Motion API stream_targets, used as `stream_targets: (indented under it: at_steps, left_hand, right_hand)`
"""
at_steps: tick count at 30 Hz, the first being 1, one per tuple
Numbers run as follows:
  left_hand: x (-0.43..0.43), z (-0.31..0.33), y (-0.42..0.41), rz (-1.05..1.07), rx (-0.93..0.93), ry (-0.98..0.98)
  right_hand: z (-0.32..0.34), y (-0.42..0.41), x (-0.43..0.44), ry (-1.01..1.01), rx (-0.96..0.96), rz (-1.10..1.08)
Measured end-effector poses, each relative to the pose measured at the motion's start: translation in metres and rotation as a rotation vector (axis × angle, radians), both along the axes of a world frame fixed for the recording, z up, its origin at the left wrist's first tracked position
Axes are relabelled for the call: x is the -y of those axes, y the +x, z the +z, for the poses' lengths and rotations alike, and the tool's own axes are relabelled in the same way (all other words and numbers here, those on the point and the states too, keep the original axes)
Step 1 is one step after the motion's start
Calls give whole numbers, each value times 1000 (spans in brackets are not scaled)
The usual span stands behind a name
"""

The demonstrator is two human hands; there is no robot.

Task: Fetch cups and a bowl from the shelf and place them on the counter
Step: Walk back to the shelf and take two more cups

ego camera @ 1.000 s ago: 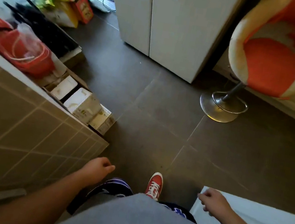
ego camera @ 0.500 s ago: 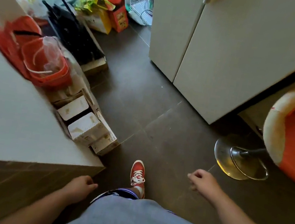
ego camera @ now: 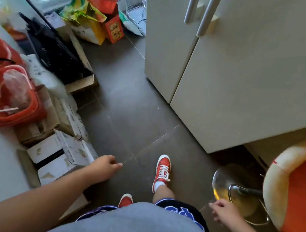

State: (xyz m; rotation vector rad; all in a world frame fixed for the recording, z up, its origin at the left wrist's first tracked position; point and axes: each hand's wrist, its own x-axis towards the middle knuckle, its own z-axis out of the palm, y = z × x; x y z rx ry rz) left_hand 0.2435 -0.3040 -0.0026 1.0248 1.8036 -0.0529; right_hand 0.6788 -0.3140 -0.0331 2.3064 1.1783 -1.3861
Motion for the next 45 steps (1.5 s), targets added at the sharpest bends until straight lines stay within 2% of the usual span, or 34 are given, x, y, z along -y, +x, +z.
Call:
stream_targets:
  at_steps: [4,8,18,22,27,31,36,43,45]
  left_hand:
    - [-61,8,10,84,-17,30]
    - [-85,20,3,159,-42,-5]
    - [-57,10,-66,572,-20,-179]
    - [-68,-5,-112,615,-37,-233]
    - [-124,-6,-185,547,-59,-278]
    - [-202,11,-243,482,-95,-175]
    - [-318,32,-286,522,-80,3]
    - [-483,64,-308,494,-9,264]
    - [-524,79,-314,498,63,327]
  right_hand:
    - [-18,7,-79,5,-3,59]
    - [-15,-19,-167,-2,-27,203]
    - [3,-219,-370,82,-208,606]
    - [4,-301,-429,128,-230,671]
    - [3,-345,-493,129,-150,658]
    - [5,-354,-538,116,-126,565]
    - [16,-362,-576,106,-145,476]
    - [56,-457,-651,214,-422,439]
    - [79,-489,-677,271,-501,435]
